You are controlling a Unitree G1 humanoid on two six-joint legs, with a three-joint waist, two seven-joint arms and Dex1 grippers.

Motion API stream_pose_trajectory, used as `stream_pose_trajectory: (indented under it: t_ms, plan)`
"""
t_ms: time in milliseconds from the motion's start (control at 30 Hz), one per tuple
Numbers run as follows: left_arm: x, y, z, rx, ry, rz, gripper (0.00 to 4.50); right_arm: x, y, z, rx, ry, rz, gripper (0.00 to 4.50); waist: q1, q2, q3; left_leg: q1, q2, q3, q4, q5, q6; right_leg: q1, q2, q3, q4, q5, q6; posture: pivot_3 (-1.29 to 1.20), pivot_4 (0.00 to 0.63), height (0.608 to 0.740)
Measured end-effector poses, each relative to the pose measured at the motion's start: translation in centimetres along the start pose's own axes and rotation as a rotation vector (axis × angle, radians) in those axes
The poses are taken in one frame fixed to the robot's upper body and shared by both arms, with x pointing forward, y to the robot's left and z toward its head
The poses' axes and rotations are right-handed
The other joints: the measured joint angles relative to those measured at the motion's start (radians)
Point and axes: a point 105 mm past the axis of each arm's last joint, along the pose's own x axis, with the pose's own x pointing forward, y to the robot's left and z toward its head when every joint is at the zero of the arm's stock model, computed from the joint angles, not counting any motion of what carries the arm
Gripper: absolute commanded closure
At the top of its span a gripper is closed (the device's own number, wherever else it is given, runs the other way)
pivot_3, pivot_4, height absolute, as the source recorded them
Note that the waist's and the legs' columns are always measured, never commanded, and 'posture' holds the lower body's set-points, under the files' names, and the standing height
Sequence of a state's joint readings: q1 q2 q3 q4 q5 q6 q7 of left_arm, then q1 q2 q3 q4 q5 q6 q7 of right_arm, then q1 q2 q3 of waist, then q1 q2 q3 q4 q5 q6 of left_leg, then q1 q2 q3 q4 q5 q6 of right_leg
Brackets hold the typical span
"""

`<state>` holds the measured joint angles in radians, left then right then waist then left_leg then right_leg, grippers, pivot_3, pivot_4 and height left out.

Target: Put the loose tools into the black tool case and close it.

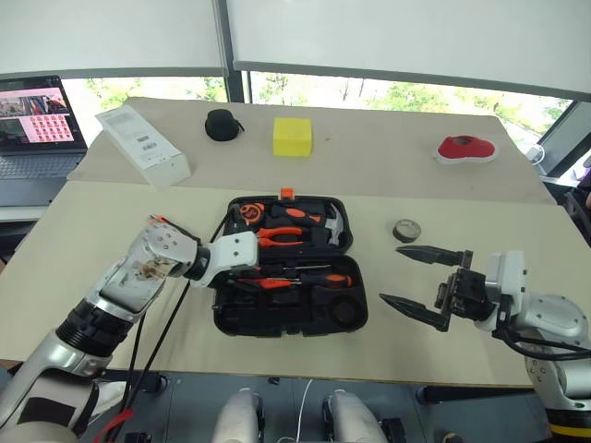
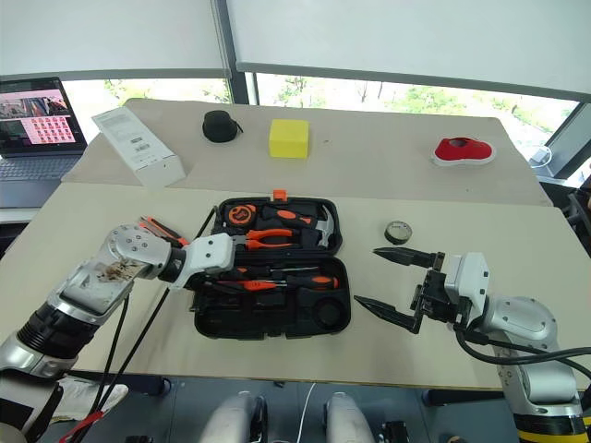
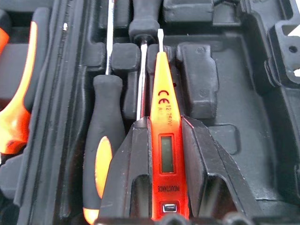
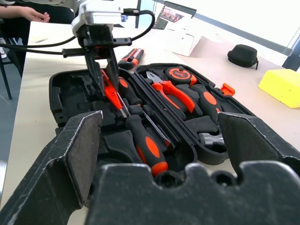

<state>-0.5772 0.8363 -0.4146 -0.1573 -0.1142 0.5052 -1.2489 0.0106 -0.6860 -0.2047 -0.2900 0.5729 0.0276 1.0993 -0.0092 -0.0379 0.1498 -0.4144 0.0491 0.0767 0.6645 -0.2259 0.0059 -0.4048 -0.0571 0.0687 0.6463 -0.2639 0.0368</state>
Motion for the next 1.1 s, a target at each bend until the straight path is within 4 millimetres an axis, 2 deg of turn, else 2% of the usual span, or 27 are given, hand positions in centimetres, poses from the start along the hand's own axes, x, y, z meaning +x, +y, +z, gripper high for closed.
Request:
stream_pose_trajectory:
  t_ms: [233,400,467,500,633,700,833,933,1033,1100]
  plan:
    - [-0.1,-0.2,0.1,0.001,0.057,0.020,4.05,0.0,0.0,0.0,-0.001,0.000,0.000,0.00,-0.002,0.000,0.000,0.001,0.000,-0.001,0.000,0.000,0.000,0.000,0.000,0.000,0.000,0.000,0.000,0.00,0.150,0.740]
    - [0.6,-0.1,0.4,-0.017,0.047,0.038,4.05,0.1,0.0,0.1,-0.003,-0.004,0.001,0.00,0.004,0.000,0.000,0.001,0.000,-0.001,0.002,0.000,0.000,0.001,0.000,0.000,0.001,0.000,0.000,0.00,0.150,0.740]
    - [0.9,-0.1,0.5,-0.041,0.028,0.043,3.05,0.1,0.0,0.1,-0.002,-0.006,0.001,0.00,0.008,0.000,0.000,0.000,0.000,-0.001,0.003,0.000,0.000,0.001,0.000,0.000,0.001,0.000,0.001,0.00,0.150,0.740]
    - [0.9,-0.1,0.5,-0.060,0.008,0.052,2.83,0.1,0.0,0.1,-0.002,-0.007,0.001,0.00,0.009,0.000,0.000,0.000,0.000,-0.001,0.003,0.000,0.000,0.001,0.000,0.000,0.001,0.000,0.001,0.00,0.150,0.740]
    - [0.9,-0.4,0.7,-0.107,-0.091,0.049,1.41,0.1,0.0,0.0,0.002,-0.005,0.003,0.00,0.017,0.000,0.000,0.000,0.000,-0.002,0.005,0.000,0.000,0.001,0.000,-0.001,0.002,0.000,0.001,0.00,0.150,0.740]
    - [0.4,-0.2,1.4,-0.090,-0.153,0.068,1.41,0.1,0.0,0.0,0.003,-0.004,0.005,0.00,0.021,0.000,0.000,-0.001,0.000,-0.002,0.006,0.000,0.000,0.001,0.000,-0.001,0.002,0.000,0.001,0.00,0.150,0.740]
    - [-2.3,0.8,3.1,-0.064,-0.315,0.121,1.41,0.1,0.2,-0.2,0.024,0.005,0.009,0.00,0.019,0.000,0.000,-0.001,0.000,-0.002,0.006,0.000,0.000,0.001,0.000,-0.001,0.002,0.000,0.001,0.00,0.150,0.740]
    - [-2.7,0.6,3.2,-0.058,-0.368,0.118,1.41,0.1,0.2,-0.3,0.030,0.006,0.010,0.00,0.018,0.000,0.000,-0.001,0.000,-0.002,0.006,0.000,0.000,0.001,0.000,-0.001,0.002,0.000,0.001,0.00,0.150,0.740]
    - [-2.1,0.7,2.6,-0.081,-0.407,0.119,2.10,0.2,0.3,-0.4,0.037,0.003,0.015,0.00,0.019,0.000,0.000,-0.001,0.000,-0.002,0.006,0.000,0.000,0.001,0.000,-0.001,0.002,0.000,0.001,0.00,0.150,0.740]
    - [-1.7,0.9,2.6,-0.089,-0.445,0.118,2.92,0.5,0.5,-0.4,0.042,-0.001,0.025,0.00,0.019,0.000,0.000,-0.001,0.000,-0.002,0.007,0.000,0.000,0.001,0.000,-0.001,0.002,0.000,0.001,0.00,0.150,0.740]
